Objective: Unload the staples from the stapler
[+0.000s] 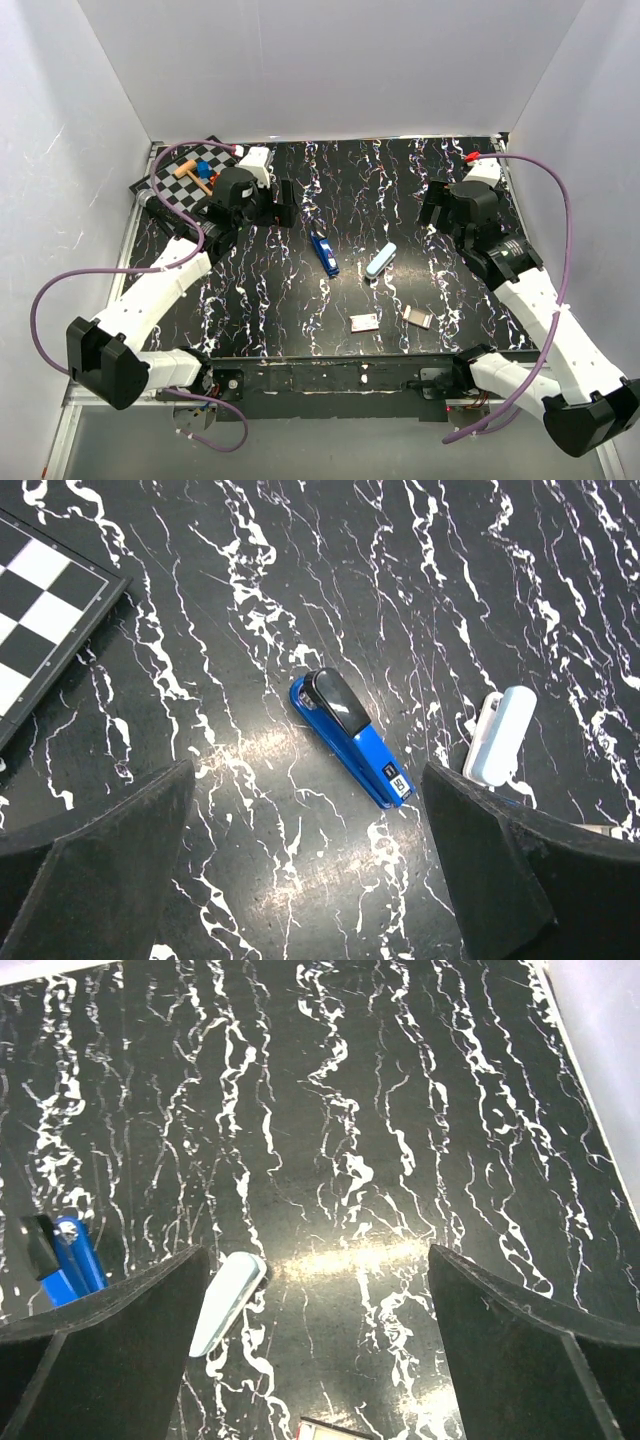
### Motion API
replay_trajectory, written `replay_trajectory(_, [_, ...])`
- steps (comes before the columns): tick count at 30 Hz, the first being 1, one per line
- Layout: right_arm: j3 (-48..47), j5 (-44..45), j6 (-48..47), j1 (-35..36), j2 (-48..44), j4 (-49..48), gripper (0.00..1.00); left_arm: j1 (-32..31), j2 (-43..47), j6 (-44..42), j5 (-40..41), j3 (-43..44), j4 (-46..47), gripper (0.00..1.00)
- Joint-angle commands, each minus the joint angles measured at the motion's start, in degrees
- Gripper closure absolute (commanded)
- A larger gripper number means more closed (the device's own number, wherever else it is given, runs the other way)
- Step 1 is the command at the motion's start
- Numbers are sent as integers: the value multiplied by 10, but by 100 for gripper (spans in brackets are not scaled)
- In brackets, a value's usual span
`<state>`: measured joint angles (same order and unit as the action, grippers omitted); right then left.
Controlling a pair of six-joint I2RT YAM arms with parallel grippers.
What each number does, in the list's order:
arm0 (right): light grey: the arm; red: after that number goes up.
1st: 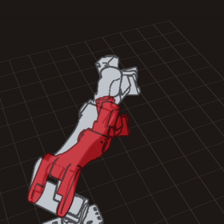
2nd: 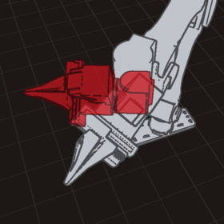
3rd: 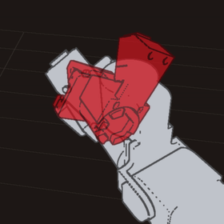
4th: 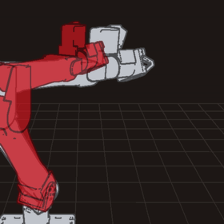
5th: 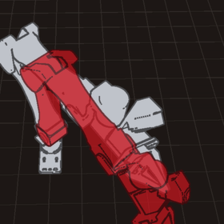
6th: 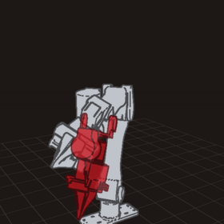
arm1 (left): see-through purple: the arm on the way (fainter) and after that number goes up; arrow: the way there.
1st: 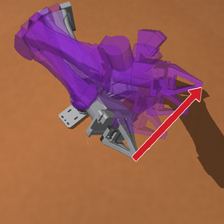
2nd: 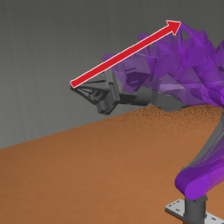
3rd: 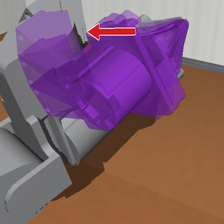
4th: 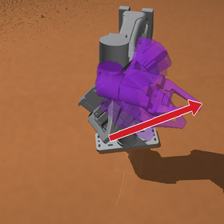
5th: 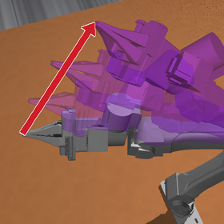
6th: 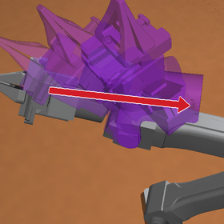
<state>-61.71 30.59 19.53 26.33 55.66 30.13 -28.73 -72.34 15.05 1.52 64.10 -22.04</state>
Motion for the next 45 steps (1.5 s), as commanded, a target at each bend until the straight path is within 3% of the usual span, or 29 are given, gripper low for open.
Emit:
replay_trajectory(1, [-29,48,16,0,14,21,2,1,37,12,26,-13,23,2])
replay_trajectory(14, [-33,40,-2,0,40,68,5,0,7,78,24,-6,6,2])
replay_trajectory(26, [-1,-47,20,1,79,94,10,-11,-85,184,66,38,-46,2])
replay_trajectory(32, [3,-101,38,3,103,84,13,-40,-140,227,110,82,-64,2])
replay_trajectory(45, [45,-109,48,8,97,72,13,-92,-304,299,187,228,-150,2])
